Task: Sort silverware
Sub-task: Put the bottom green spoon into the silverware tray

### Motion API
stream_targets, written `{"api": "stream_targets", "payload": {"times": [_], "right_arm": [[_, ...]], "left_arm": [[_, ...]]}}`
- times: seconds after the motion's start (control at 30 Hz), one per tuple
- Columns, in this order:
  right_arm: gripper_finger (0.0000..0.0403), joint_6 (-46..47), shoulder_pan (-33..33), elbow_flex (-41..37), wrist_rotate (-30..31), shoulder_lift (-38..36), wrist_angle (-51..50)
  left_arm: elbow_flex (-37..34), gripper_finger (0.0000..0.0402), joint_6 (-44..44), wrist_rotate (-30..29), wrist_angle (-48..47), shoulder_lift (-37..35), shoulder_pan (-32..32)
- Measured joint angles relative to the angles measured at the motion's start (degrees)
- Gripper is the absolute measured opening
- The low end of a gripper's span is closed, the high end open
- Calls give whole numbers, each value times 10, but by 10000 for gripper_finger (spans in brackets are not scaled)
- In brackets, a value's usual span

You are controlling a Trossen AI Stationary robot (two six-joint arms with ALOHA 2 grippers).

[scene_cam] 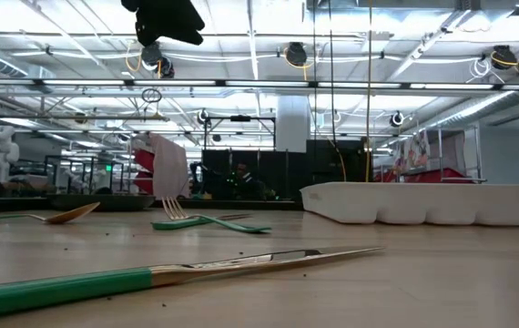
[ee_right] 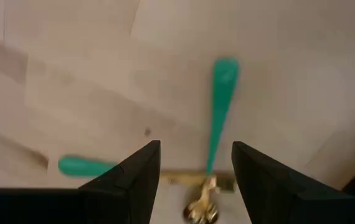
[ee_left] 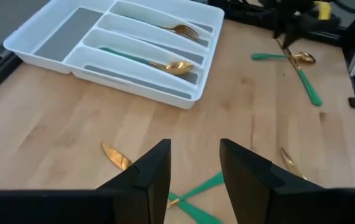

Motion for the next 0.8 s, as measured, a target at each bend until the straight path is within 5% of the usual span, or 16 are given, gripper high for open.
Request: {"api": "stream_targets", "payload": {"times": [0.33, 0.8], "right_arm": [[192, 48, 56, 18, -45, 105, 17], [172, 46, 55, -5, -44, 121, 71]], "left_arm": [[0, 143, 28, -11, 0, 0, 0], [0, 143, 27, -11, -4, 0, 3]]}}
